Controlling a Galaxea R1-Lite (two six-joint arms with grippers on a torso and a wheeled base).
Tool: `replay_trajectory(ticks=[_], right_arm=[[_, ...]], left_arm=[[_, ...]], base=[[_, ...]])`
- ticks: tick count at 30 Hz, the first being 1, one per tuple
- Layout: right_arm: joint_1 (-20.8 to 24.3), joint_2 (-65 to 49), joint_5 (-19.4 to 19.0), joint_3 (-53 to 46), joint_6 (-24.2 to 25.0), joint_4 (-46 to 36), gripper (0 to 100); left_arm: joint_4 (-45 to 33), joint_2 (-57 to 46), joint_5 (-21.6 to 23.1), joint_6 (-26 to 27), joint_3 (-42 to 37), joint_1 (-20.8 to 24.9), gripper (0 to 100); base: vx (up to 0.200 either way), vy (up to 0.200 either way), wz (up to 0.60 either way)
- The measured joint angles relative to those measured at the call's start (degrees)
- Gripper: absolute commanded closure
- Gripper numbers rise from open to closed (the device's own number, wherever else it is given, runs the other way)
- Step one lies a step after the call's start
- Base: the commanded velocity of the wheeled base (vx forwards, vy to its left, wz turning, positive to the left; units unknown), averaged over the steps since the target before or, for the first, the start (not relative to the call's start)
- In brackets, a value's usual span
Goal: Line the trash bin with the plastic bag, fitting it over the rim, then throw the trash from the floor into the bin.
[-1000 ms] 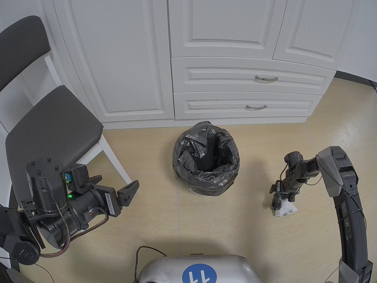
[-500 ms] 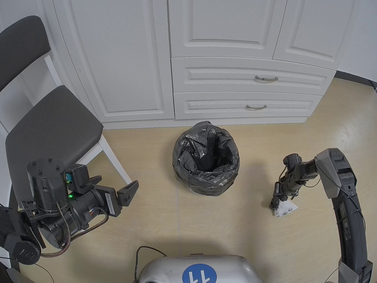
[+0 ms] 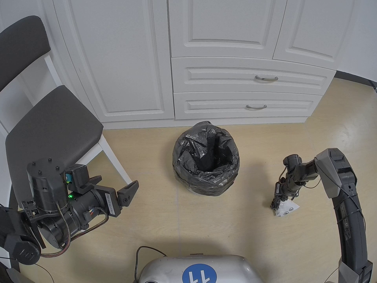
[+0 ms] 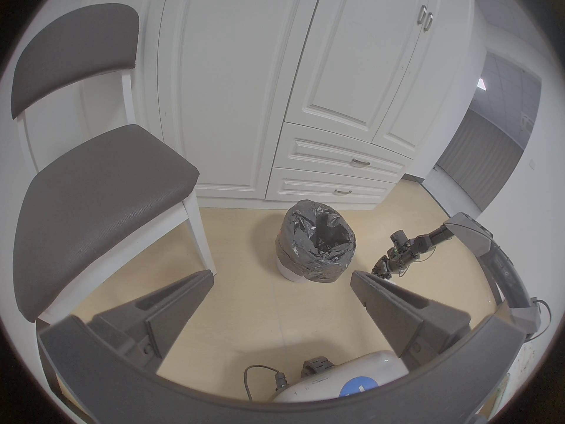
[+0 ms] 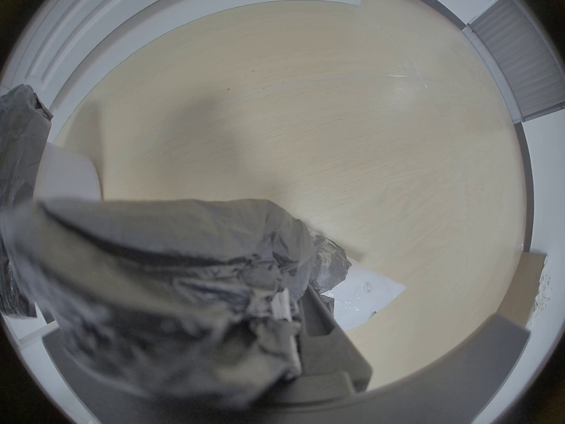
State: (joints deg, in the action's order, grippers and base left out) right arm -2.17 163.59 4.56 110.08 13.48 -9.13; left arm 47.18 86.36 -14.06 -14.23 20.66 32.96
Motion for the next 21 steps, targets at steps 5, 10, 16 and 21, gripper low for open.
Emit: replay_trajectory(ticks=[5,10,16,21], right_arm=[[0.41,-2.5,1.12,-4.53,-0.65,5.79,100],[0.91,-8.48,2.63,-12.01,-4.45,10.02,100],[1.84,-20.09,6.44,-22.74,-8.12,15.97,100],[2.85,-32.63,8.08,-33.57,-11.06,24.08,100]], left_arm=[[0.0,-0.26,-0.01,0.0,0.06,-0.02,0],[-0.05,-1.27,-0.09,0.05,0.17,-0.04,0],[-0.07,-2.86,-0.12,0.17,0.33,-0.44,0],[-0.07,-3.95,-0.11,0.33,0.5,-0.96,0]], base=[[0.0,0.0,0.0],[0.0,0.0,0.0],[0.0,0.0,0.0],[0.0,0.0,0.0]])
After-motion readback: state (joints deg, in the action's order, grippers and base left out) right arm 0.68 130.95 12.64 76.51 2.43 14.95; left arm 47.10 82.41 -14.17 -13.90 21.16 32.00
